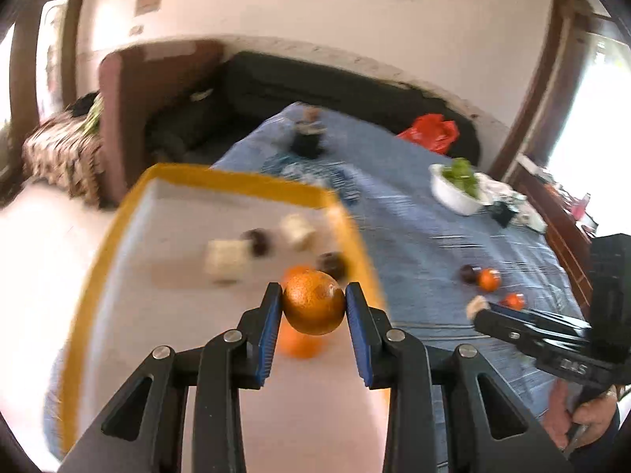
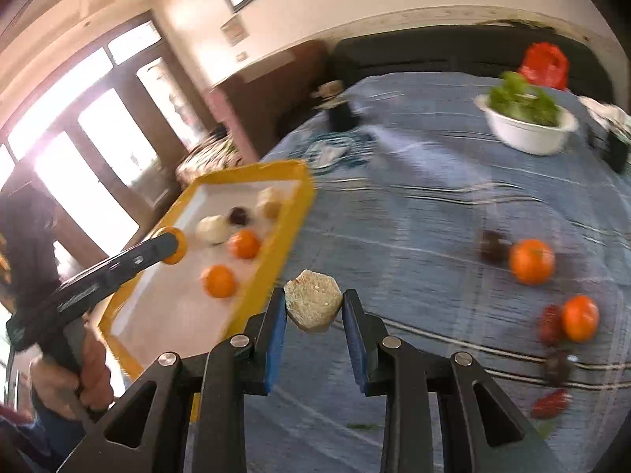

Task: Organize fruits
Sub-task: 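Carry the orange and cream cube over the yellow tray and open both tools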

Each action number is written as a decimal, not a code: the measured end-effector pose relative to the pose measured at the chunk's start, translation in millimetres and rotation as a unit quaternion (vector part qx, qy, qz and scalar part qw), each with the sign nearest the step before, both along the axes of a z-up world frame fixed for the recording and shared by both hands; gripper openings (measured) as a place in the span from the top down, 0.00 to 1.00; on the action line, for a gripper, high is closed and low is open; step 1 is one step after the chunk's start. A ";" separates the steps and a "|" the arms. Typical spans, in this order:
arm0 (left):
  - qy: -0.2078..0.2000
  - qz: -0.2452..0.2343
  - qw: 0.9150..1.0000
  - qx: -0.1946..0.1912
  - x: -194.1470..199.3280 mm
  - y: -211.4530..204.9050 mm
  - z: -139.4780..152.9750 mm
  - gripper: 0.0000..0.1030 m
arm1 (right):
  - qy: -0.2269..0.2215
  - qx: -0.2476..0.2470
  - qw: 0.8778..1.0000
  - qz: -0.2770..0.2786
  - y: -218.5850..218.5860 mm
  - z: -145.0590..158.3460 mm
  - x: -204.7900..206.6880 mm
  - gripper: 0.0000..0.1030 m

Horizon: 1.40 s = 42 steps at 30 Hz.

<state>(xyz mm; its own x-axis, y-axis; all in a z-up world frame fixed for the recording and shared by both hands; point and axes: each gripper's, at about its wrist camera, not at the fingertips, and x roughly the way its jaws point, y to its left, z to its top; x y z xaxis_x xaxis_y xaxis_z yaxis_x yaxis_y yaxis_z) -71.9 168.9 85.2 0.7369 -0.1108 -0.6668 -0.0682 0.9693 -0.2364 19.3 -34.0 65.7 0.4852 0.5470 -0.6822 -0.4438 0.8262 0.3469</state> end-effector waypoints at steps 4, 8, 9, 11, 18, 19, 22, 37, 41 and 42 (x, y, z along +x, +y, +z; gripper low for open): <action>0.046 0.008 0.999 -0.012 7.8 37.3 -11.5 0.69 | 0.000 -0.015 0.999 0.039 46.4 -0.7 0.6 0.69; 0.074 0.001 0.997 -0.006 19.0 51.4 -17.6 0.69 | -0.001 -0.042 0.998 0.056 77.6 -5.9 2.8 0.69; 0.078 -0.003 0.997 -0.002 21.9 50.8 -18.8 0.69 | -0.001 -0.047 0.997 0.059 84.8 -7.0 5.1 0.69; 0.088 -0.013 0.996 0.002 28.2 47.3 -22.3 0.69 | -0.003 -0.059 0.996 0.060 96.6 -7.9 9.7 0.69; 0.108 -0.044 0.993 0.016 44.4 28.6 -31.9 0.69 | 0.011 -0.086 0.995 0.045 116.1 -22.4 37.6 0.69; 0.111 -0.045 0.993 0.016 45.5 27.4 -33.1 0.69 | 0.015 -0.086 0.995 0.044 117.0 -23.8 42.2 0.69; 0.117 -0.049 0.992 0.018 48.3 25.6 -35.8 0.69 | 0.023 -0.085 0.995 0.042 119.9 -30.0 48.2 0.69; 0.139 -0.055 0.988 0.025 53.4 25.4 -43.0 0.69 | 0.026 -0.083 0.995 0.043 128.3 -37.1 55.1 0.68; 0.139 -0.052 0.989 0.022 54.0 26.8 -43.3 0.69 | 0.021 -0.088 0.995 0.042 129.2 -37.2 53.6 0.68; 0.140 -0.051 0.989 0.021 54.1 27.4 -43.5 0.69 | 0.020 -0.090 0.995 0.042 129.8 -37.0 53.1 0.68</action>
